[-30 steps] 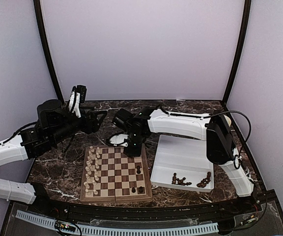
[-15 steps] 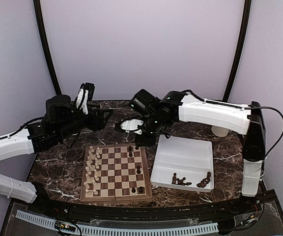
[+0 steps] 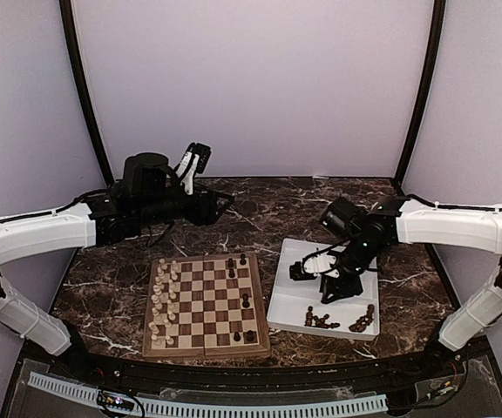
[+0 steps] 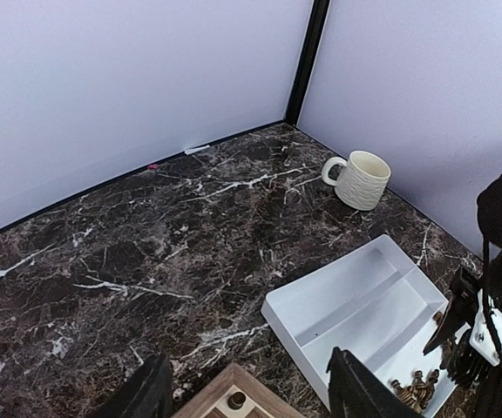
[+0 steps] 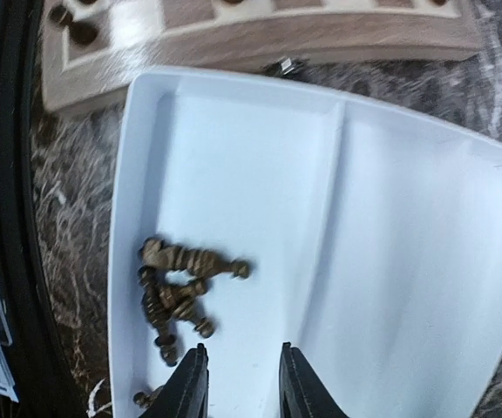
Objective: Set up the chess pieces on the board
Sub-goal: Pick up the pawn from the storage box, then pass from the right arm to the left, then pass from the left arm to the right
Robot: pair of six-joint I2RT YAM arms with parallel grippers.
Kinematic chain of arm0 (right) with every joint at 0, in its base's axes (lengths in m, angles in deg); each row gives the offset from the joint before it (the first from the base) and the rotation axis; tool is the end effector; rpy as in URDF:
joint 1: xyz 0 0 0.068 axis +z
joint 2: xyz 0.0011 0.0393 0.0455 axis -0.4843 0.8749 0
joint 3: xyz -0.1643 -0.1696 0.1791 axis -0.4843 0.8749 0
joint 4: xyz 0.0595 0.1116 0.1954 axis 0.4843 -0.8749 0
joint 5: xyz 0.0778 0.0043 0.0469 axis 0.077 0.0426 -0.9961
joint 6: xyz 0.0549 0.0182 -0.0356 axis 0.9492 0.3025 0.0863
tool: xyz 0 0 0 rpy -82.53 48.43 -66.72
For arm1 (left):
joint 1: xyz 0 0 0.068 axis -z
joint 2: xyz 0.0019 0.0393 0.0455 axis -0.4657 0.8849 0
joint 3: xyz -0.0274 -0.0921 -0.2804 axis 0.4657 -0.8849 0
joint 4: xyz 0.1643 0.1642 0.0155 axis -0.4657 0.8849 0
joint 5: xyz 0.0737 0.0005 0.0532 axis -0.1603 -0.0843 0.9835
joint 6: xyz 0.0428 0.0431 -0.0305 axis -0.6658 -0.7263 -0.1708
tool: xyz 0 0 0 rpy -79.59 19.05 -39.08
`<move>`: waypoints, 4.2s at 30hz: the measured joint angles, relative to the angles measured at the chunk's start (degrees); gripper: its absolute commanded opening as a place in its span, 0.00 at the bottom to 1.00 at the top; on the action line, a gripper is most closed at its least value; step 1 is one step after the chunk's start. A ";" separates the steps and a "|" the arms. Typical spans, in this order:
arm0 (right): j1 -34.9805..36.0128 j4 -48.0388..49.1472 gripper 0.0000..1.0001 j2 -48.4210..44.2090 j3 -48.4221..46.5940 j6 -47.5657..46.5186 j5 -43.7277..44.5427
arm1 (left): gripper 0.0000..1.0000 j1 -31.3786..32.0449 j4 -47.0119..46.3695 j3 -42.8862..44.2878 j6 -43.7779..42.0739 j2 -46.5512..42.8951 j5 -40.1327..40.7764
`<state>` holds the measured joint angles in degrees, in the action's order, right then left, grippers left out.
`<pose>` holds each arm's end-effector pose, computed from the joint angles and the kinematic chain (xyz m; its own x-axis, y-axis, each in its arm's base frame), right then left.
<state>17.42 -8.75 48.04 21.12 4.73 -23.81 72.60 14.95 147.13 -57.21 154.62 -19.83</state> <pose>0.1709 0.1964 0.2500 -0.0644 -0.9306 -0.3603 -0.9971 0.0748 -0.0150 0.2184 -0.2175 0.3553 -0.2678 0.0229 -0.9632 0.6739 0.7190 -0.1703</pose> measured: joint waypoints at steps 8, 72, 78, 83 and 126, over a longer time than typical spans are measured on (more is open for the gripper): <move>0.02 0.81 0.33 -0.74 9.27 -8.57 -1.05 | 0.62 0.00 0.90 3.56 2.14 4.44 -4.22; -0.37 3.28 0.04 7.43 -18.75 2.40 -3.34 | 0.61 0.85 -6.32 5.16 16.33 21.75 -36.11; -0.26 3.21 0.04 7.50 -18.80 2.78 -3.32 | 0.56 1.07 -8.83 6.62 19.23 22.91 -38.97; -0.09 3.23 0.05 7.52 -18.80 3.04 -3.32 | 0.50 1.11 -9.35 8.33 20.31 24.79 -40.61; -21.84 29.07 0.42 3.80 -7.58 43.63 -53.24 | 0.10 1.18 -28.26 7.52 21.57 20.13 -32.52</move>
<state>-4.41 20.32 51.84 13.53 48.36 -77.05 73.78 -13.31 154.65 -35.64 174.75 -52.36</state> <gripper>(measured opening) 0.429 0.164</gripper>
